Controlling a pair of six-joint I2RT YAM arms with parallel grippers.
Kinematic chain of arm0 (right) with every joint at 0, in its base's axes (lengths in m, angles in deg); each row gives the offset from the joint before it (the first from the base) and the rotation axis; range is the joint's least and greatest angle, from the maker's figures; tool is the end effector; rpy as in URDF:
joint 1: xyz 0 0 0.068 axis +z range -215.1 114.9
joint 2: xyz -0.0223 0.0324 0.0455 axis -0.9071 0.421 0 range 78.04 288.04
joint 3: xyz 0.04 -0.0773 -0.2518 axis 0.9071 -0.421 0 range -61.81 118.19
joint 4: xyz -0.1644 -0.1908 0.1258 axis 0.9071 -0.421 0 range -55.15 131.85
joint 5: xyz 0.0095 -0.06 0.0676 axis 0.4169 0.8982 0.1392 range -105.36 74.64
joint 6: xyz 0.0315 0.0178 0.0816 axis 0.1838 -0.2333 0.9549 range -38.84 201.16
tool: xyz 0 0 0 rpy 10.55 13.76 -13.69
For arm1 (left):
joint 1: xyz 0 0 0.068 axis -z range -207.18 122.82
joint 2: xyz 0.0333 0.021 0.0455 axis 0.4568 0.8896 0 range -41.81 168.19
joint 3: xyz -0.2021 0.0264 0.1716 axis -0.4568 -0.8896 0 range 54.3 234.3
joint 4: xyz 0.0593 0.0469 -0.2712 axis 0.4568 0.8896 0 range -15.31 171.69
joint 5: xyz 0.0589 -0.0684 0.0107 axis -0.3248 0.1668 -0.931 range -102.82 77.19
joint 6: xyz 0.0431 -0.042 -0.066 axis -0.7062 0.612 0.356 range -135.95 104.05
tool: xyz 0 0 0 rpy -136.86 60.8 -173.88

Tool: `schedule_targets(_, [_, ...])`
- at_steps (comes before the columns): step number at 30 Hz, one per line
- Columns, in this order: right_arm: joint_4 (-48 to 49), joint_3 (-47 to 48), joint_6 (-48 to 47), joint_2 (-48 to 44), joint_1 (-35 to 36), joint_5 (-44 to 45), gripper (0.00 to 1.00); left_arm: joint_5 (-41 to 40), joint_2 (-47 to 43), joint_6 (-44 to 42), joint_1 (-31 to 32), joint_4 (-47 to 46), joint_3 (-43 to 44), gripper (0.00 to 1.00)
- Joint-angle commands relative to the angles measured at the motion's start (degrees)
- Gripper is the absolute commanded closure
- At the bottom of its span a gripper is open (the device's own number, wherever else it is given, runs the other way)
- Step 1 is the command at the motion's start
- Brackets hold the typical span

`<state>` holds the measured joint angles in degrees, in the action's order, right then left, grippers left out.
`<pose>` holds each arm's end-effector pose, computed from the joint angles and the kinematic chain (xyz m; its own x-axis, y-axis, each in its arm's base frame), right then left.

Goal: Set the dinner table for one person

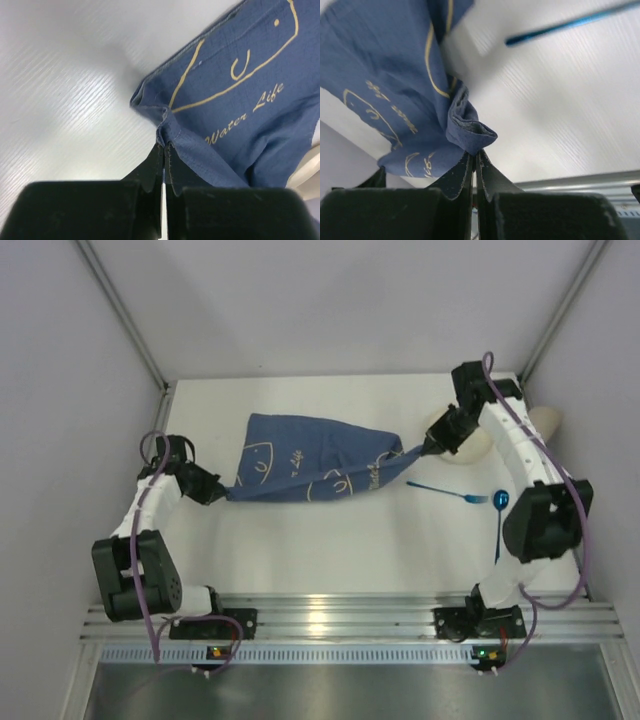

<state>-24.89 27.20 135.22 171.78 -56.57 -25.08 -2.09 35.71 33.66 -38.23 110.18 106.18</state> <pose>0.3496 0.0660 0.2638 -0.7116 0.7003 -0.0569 0.6423 0.6812 0.3513 0.3013 0.0436 0.1704 -0.4807 -0.8563 -0.1889 -0.7194 0.5083 -0.4734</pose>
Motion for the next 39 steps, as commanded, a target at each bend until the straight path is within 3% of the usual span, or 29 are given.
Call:
schedule_targets(1, [4.3,17.2,-1.8,13.5,-2.6,5.9,1.00,-2.2,6.9,2.7,0.5,-9.0,3.6,1.00])
schedule_targets(7, [12.2,45.7,-1.4,29.9,-4.0,-6.0,1.00,-9.0,16.1,-1.5,9.8,-6.7,22.7,1.00])
schedule_targets(8, [18.9,48.6,-0.3,33.6,-4.5,-12.6,1.00,-7.1,18.1,-2.1,10.0,-6.2,27.9,1.00])
schedule_targets(10, [28.4,53.7,3.1,35.0,-5.2,-17.4,1.00,-6.6,20.9,-4.2,10.0,-5.9,32.0,1.00])
schedule_targets(12, [41.2,53.8,2.4,30.8,-4.8,-18.5,1.00,-17.3,13.9,-3.3,10.8,-7.8,31.6,1.00])
schedule_targets(14, [44.6,49.6,-3.7,24.9,-4.1,-16.8,1.00,-21.5,6.5,-4.5,10.9,-12.6,25.2,1.00])
schedule_targets(15, [44.2,46.7,-6.1,17.5,-3.8,-14.3,1.00,-25.9,0.4,-5.8,10.8,-13.3,23.8,1.00])
schedule_targets(16, [44.0,36.9,-10.5,13.0,-3.2,-12.5,1.00,-28.0,-1.9,-8.2,10.9,-12.6,22.4,1.00])
schedule_targets(18, [37.3,27.5,-13.2,3.5,-2.8,-7.3,1.00,-33.0,-6.9,-10.2,10.9,-10.4,18.5,1.00])
schedule_targets(21, [36.8,1.9,-9.6,-5.0,-1.9,-6.5,1.00,-33.3,-11.9,-12.1,9.6,-8.7,9.4,1.00])
schedule_targets(22, [38.2,-11.2,-7.9,-6.3,-1.3,-7.2,1.00,-32.5,-12.6,-11.6,9.3,-8.2,6.9,1.00])
schedule_targets(25, [47.8,-30.4,-4.3,-8.0,0.3,-12.1,1.00,-26.6,-13.4,-11.4,7.5,-9.2,-2.3,1.00])
schedule_targets(28, [49.3,-35.9,-6.9,-4.9,1.0,-12.3,1.00,-25.2,-11.3,-10.4,7.0,-8.3,-7.7,1.00])
schedule_targets(32, [41.3,-36.4,-12.2,1.5,3.8,-12.6,1.00,-22.9,-7.9,-10.9,5.8,-6.4,-9.8,1.00])
schedule_targets(36, [42.2,-41.7,-11.8,-1.3,7.4,-12.5,1.00,-22.5,-7.8,-11.6,5.4,-4.3,-9.2,1.00])
schedule_targets(39, [39.3,-40.5,-13.6,-2.5,10.4,-12.0,1.00,-22.1,-8.4,-12.0,5.0,-4.4,-8.8,1.00])
